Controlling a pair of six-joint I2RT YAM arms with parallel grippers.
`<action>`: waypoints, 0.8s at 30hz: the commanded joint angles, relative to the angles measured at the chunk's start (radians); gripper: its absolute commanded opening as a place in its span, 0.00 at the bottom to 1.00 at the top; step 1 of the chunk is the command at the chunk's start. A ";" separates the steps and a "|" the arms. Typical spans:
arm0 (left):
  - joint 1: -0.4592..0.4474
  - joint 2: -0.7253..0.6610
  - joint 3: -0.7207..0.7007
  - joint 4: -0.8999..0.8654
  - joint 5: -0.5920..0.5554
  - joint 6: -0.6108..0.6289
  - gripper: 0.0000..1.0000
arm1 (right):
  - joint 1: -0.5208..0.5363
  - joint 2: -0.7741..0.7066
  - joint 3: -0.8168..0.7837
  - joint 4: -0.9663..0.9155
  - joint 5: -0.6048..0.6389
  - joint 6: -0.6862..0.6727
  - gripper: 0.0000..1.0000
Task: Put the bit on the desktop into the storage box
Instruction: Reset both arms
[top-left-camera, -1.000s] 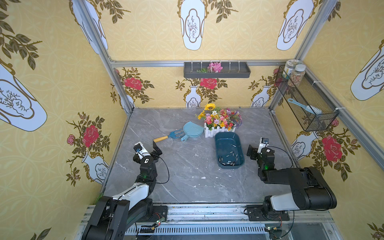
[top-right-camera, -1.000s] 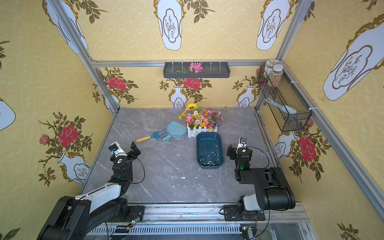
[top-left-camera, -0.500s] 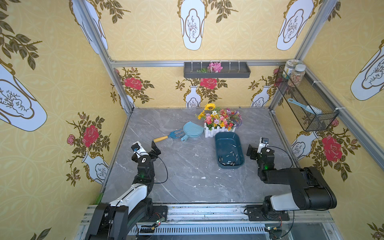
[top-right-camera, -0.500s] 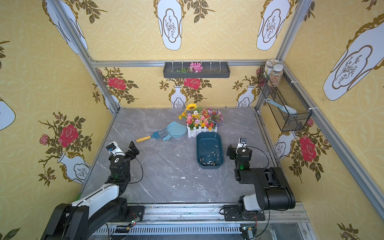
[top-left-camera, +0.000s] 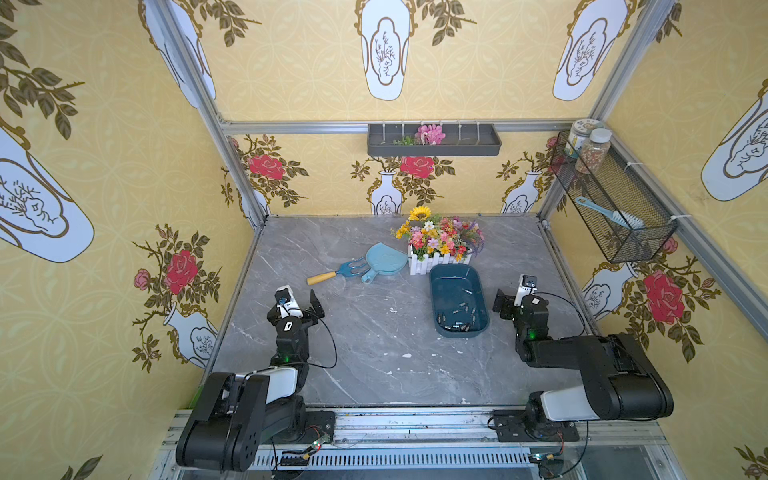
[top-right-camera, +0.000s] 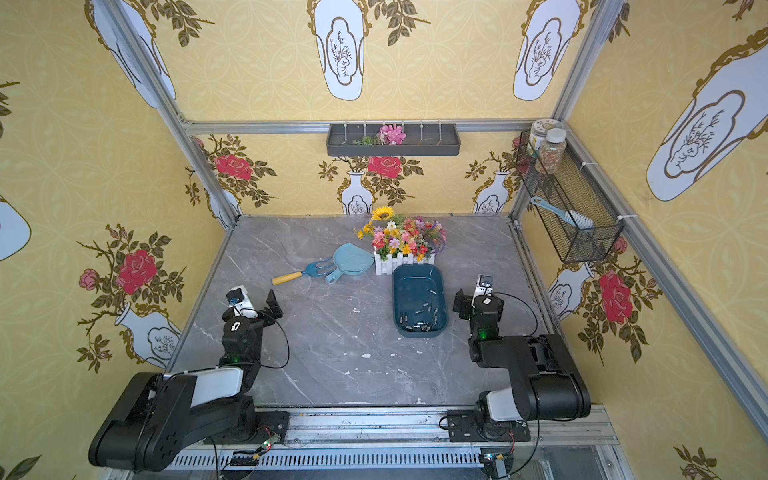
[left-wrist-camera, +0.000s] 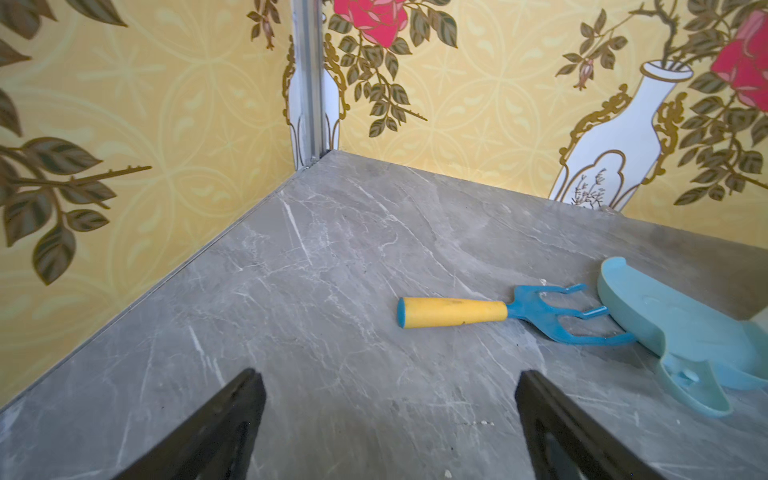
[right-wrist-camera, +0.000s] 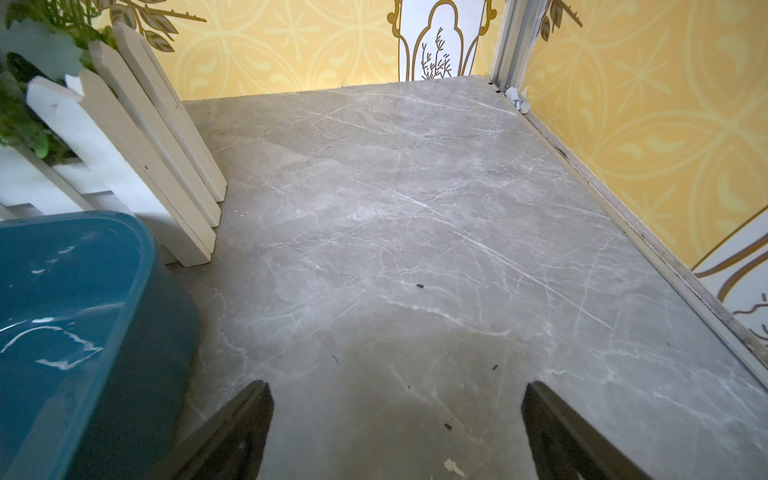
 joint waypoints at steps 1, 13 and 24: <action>0.030 0.007 -0.025 0.129 0.123 0.017 1.00 | 0.002 0.001 0.005 0.031 0.014 -0.006 0.97; 0.196 0.056 0.045 0.035 0.393 -0.061 1.00 | 0.003 0.001 0.005 0.030 0.015 -0.006 0.97; 0.197 0.052 0.043 0.036 0.388 -0.060 1.00 | 0.004 0.000 0.006 0.029 0.010 -0.008 0.97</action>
